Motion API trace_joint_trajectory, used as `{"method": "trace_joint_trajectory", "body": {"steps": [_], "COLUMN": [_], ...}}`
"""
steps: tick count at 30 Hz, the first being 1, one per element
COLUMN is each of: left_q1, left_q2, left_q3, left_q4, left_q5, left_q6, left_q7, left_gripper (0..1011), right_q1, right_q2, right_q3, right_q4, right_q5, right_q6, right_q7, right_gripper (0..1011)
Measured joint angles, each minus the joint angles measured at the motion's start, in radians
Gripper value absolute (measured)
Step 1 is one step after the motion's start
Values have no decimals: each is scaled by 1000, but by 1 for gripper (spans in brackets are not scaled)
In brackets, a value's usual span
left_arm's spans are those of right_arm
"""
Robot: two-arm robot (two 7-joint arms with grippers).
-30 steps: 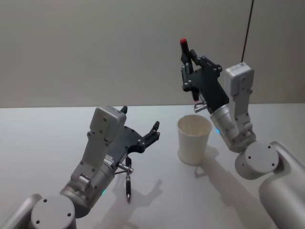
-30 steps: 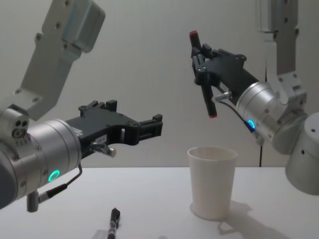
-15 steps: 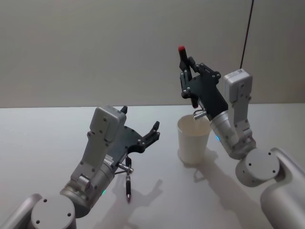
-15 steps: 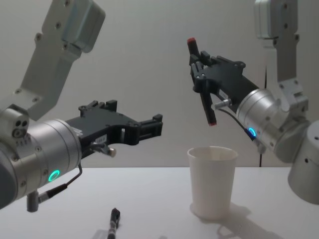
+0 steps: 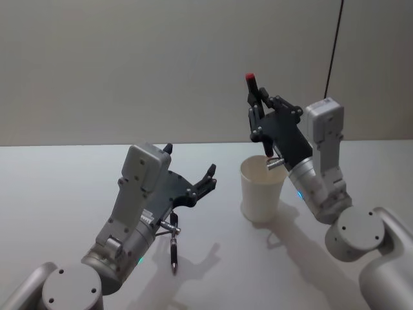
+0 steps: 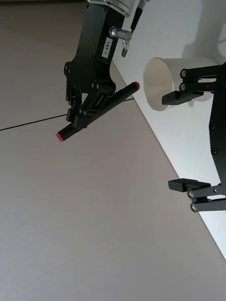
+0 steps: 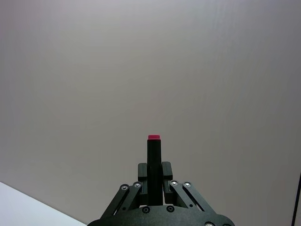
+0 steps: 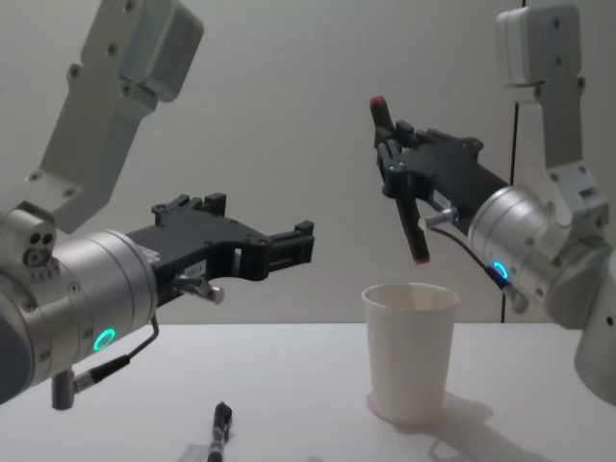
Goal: Place the pen into the pen holder.
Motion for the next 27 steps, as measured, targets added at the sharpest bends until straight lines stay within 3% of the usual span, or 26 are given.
{"method": "trace_joint_trajectory", "body": {"steps": [24,27], "left_q1": [0,0], "left_q2": [0,0], "left_q3": [0,0], "left_q4": [0,0], "left_q5": [0,0], "left_q6": [0,0], "left_q7": [0,0], "left_gripper": [1003,1003], "right_q1": [1,3], "right_q2": [-10,-12], "right_q3": [-4,-6], "right_q4": [47,54], "right_q5": [14,13], "right_q6": [26,24], "right_q7": [19,20], "right_gripper": [172,252]}}
